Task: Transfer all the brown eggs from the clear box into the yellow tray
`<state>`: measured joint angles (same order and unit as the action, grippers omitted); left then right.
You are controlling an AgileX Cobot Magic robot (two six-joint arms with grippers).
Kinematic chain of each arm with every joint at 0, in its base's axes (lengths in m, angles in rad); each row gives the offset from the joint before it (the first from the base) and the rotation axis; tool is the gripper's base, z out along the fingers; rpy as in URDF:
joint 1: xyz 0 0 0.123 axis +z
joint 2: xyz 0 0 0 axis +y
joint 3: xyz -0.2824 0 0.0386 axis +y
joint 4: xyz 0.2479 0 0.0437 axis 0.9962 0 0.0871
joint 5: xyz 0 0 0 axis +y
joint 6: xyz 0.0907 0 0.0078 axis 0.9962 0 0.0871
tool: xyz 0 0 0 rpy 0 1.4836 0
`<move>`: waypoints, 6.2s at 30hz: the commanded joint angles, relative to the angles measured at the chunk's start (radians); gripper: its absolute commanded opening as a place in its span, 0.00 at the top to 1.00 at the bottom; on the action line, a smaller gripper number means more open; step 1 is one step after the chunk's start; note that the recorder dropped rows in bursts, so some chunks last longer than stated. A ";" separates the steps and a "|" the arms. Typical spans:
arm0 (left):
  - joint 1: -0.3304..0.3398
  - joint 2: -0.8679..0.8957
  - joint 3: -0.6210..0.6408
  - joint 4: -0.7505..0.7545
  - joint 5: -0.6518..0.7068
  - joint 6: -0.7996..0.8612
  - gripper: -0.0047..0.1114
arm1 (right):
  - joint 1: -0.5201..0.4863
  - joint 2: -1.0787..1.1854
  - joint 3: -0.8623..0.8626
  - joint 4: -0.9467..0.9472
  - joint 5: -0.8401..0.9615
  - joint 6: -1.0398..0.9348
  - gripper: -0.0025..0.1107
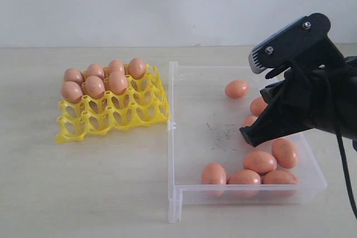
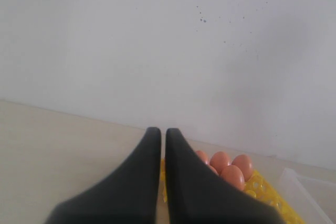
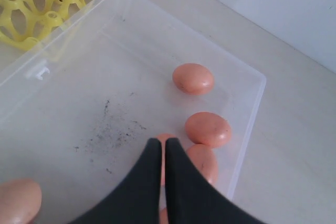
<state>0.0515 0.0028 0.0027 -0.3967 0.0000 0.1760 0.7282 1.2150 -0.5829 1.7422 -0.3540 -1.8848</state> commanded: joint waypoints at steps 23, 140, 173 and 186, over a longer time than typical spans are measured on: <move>-0.004 -0.003 -0.003 -0.003 0.000 0.009 0.93 | 0.000 -0.006 0.050 0.002 0.011 0.022 0.98; -0.004 -0.003 -0.003 -0.003 0.000 0.009 0.93 | -0.332 0.826 -0.812 -1.619 1.012 1.701 0.98; -0.004 -0.003 -0.003 -0.003 0.000 0.009 0.93 | -0.192 0.881 -0.565 -2.076 -0.639 2.298 0.98; -0.004 -0.003 -0.003 -0.003 0.000 0.009 0.93 | -0.208 1.113 -0.888 -2.506 -0.484 2.610 0.98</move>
<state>0.0515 0.0028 0.0027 -0.3967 0.0000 0.1760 0.5226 2.3134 -1.4316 -0.7395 -0.8723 0.6981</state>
